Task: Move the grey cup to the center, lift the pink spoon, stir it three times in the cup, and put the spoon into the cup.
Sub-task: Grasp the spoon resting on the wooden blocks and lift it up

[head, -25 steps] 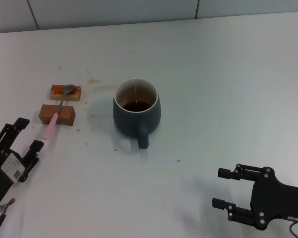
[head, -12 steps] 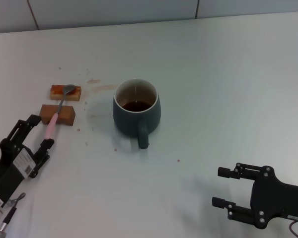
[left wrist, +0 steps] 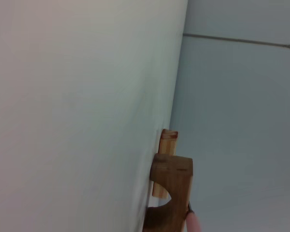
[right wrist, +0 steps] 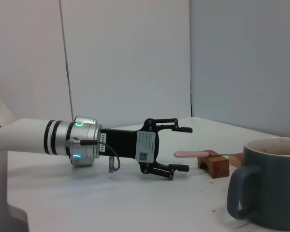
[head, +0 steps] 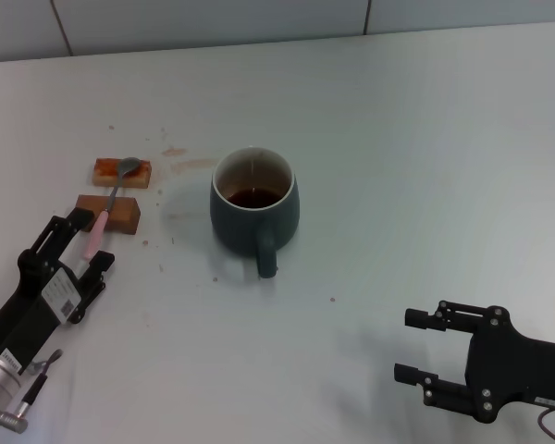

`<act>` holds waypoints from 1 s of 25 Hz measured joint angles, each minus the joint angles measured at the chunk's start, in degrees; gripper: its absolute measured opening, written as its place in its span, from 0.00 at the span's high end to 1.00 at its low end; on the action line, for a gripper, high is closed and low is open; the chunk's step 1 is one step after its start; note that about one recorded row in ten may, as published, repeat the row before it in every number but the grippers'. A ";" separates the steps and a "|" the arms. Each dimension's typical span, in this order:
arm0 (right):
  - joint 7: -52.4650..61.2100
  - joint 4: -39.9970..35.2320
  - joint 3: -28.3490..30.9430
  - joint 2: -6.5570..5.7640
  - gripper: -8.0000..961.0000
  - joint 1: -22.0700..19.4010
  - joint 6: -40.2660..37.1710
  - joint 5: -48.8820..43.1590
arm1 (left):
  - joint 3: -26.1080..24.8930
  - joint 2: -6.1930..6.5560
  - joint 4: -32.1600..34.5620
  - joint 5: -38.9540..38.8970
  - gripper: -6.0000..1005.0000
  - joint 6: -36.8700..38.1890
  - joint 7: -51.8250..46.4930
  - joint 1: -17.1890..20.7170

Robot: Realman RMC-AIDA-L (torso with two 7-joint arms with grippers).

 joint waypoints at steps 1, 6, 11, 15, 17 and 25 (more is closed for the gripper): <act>0.00 0.00 0.00 0.00 0.35 0.00 0.00 0.00 | 0.00 -0.01 -0.04 -0.02 0.21 -0.08 0.06 -0.13; 0.03 -0.01 0.00 0.00 0.35 0.02 -0.07 0.00 | -0.07 -0.02 -0.51 -0.27 0.21 -0.30 0.57 -1.19; 0.04 -0.01 0.00 -0.05 0.35 0.06 -0.17 0.00 | -0.62 -0.02 -0.33 -0.30 0.25 -0.43 1.07 -1.71; 0.36 -0.01 0.00 -0.08 0.35 0.31 -0.22 0.00 | -0.77 -0.01 -0.28 -0.35 0.29 -0.73 1.26 -2.00; 0.52 -0.01 0.00 -0.08 0.35 0.38 -0.22 0.00 | -0.81 0.01 -0.43 -0.36 0.29 -1.21 1.26 -2.22; 0.72 -0.01 0.00 -0.09 0.35 0.72 -0.22 0.00 | -0.81 0.07 -0.15 -0.38 0.31 -2.24 1.36 -2.46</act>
